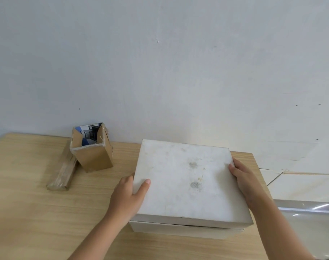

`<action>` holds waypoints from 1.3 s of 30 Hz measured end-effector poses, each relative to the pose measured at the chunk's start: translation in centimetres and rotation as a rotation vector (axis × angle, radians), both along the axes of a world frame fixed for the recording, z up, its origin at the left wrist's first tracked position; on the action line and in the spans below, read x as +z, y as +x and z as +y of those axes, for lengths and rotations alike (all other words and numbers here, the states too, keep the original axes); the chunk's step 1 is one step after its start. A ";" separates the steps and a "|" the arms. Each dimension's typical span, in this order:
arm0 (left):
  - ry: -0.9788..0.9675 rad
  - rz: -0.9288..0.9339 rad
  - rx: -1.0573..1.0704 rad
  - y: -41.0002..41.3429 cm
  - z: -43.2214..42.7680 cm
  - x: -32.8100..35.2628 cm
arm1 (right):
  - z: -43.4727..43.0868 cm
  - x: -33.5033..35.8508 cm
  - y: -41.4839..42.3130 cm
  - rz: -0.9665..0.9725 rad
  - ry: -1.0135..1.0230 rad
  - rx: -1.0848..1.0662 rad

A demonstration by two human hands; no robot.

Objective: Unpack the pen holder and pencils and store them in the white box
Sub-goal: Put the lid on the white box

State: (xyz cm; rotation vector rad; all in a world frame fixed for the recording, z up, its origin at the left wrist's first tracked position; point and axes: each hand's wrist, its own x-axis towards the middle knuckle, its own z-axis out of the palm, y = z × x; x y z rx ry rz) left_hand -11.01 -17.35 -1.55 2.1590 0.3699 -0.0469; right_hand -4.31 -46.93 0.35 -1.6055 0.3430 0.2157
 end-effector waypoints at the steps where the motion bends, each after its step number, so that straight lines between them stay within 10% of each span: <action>1: 0.009 0.001 -0.012 -0.1 0.0 0.0 | -0.1 0.0 -0.2 -0.006 -0.001 -0.004; 11: 0.211 0.009 0.011 -0.7 -1.1 -2.6 | -0.9 -2.6 0.0 -0.005 -0.109 -0.025; 19: -0.261 0.057 0.039 -1.1 -1.1 -4.2 | -1.4 -4.2 -3.8 -0.018 -0.166 -0.039; 39: -0.193 -0.044 0.006 11.6 -15.7 -5.6 | -12.8 -6.0 2.9 -0.149 -0.603 -0.222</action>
